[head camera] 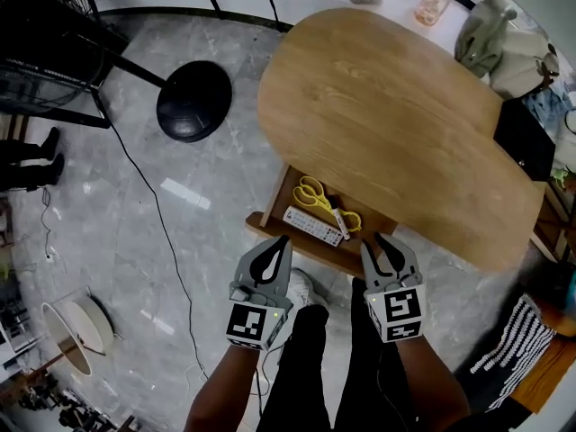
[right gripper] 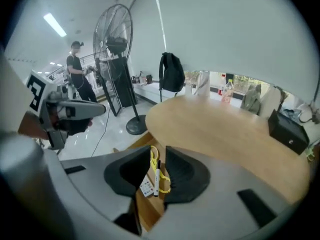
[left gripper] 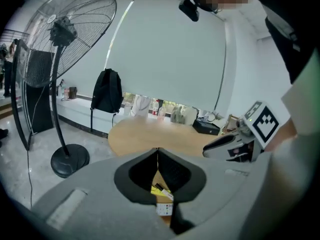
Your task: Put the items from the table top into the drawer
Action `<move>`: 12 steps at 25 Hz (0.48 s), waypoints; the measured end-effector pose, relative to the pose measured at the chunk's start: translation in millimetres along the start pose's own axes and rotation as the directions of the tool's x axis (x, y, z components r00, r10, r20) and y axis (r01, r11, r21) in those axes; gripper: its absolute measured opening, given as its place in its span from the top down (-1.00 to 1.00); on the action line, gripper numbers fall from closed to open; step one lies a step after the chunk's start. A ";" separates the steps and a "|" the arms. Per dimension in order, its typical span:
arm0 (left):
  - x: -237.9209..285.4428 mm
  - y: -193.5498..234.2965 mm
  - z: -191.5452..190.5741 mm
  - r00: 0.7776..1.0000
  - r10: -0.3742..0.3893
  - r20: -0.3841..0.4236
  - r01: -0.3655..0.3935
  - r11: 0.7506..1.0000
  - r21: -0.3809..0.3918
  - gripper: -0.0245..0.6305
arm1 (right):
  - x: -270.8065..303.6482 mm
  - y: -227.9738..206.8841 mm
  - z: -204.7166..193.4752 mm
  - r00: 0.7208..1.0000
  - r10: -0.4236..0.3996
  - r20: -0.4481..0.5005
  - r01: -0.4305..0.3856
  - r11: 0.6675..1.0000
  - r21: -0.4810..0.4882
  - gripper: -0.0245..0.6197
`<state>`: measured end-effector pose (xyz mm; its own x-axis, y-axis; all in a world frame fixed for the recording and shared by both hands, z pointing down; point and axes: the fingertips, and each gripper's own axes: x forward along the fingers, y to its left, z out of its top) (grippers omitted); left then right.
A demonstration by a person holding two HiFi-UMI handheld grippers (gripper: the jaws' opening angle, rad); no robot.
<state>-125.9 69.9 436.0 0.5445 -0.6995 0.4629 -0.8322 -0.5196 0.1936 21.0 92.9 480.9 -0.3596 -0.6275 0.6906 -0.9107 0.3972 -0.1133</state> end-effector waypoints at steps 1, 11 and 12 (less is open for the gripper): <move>0.2 -4.0 10.8 1.000 -0.006 0.008 0.006 1.000 0.008 0.87 | -12.4 -4.4 13.3 1.000 -0.011 0.028 0.011 1.000 0.012 0.66; -10.4 -90.0 175.2 0.975 -0.184 0.125 0.166 0.976 0.143 0.87 | -181.2 -63.5 156.8 0.922 -0.246 0.299 0.224 0.969 0.104 0.93; -12.6 -98.4 194.3 0.970 -0.199 0.142 0.177 0.972 0.157 0.87 | -196.4 -68.8 167.1 0.914 -0.259 0.313 0.237 0.966 0.107 0.93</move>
<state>-30.5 34.6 243.1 0.7086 -0.6442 0.2878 -0.6958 -0.7057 0.1337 120.3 76.9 233.8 -0.1560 -0.8858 0.4371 -0.9864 0.1628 -0.0221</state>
